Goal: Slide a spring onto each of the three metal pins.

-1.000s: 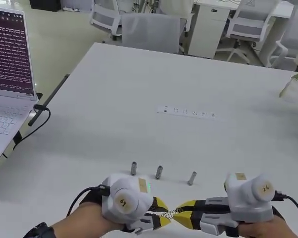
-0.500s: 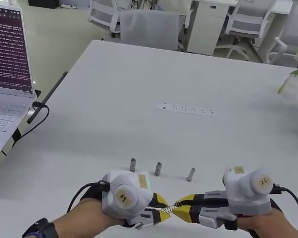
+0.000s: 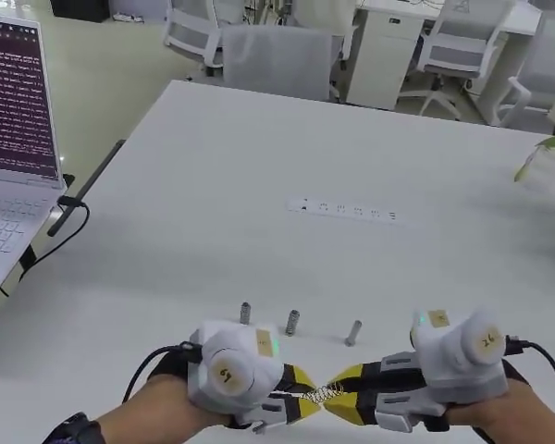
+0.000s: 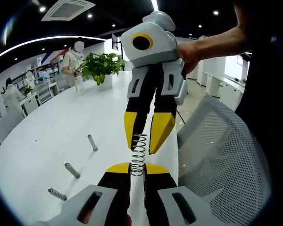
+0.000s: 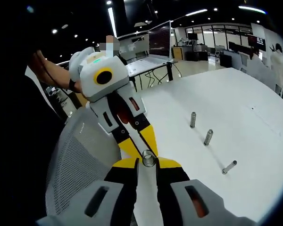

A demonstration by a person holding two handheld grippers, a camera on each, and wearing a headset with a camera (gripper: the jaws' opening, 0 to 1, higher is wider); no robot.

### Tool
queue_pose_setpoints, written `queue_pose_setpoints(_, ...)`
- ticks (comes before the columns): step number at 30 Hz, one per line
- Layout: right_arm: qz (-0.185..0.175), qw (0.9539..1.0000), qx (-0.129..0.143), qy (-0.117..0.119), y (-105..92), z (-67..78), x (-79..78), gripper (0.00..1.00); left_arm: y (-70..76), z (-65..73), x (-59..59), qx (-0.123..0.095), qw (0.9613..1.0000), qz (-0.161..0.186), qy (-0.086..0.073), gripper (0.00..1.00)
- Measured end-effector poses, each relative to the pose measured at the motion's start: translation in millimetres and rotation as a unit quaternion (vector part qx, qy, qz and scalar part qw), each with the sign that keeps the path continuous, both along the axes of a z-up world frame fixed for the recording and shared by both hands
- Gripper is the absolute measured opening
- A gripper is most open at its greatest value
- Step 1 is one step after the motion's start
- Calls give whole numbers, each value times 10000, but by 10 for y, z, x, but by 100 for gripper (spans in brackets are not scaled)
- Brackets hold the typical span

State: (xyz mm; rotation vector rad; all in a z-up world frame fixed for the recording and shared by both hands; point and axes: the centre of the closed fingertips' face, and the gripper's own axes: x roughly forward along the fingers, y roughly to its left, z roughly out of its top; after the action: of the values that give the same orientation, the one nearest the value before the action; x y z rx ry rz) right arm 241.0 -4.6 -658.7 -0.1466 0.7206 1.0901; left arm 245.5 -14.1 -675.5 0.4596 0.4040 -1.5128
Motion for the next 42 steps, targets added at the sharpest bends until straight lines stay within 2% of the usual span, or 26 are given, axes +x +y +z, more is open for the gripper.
queue_pose_setpoints(5,300,9991,-277,-120,-43,63,30,14,-45,56,4,-116,9999,-24,-5,2)
queue_pose_setpoints(8,584,9966,-543,-216,-85,106,31,15,-85,96,2,-209,9998,-23,9,2)
queue_pose_setpoints(11,713,9949,-653,-273,-106,173,50,17,-138,153,-4,-343,9994,-22,51,2)
queue_pose_setpoints(15,1067,9894,-919,-340,-158,241,36,17,-214,240,3,-524,9986,4,99,2)
queue_pose_setpoints(17,1289,9846,-1121,-357,-189,263,13,17,-258,293,6,-651,9977,28,171,2)
queue_pose_setpoints(20,1363,9831,-1158,-388,-192,310,19,17,-299,349,4,-731,9972,6,173,2)
queue_pose_setpoints(25,1576,9774,-1336,-452,-221,368,43,16,-363,452,22,-891,9958,20,200,2)
queue_pose_setpoints(26,1678,9740,-1441,-485,-231,383,44,16,-374,474,30,-935,9954,27,211,2)
queue_pose_setpoints(29,1786,9704,-1539,-523,-244,422,54,16,-399,505,37,-1007,9946,23,230,2)
queue_pose_setpoints(31,1964,9638,-1714,-559,-269,443,42,15,-403,521,40,-1043,9942,29,251,2)
queue_pose_setpoints(35,2238,9542,-1911,-546,-302,485,27,15,-439,574,49,-1153,9930,21,273,2)
queue_pose_setpoints(38,2303,9512,-1971,-571,-308,510,42,14,-468,623,39,-1196,9925,-10,242,2)
queue_pose_setpoints(42,2485,9445,-2079,-551,-328,547,53,13,-494,659,46,-1226,9922,-30,202,2)
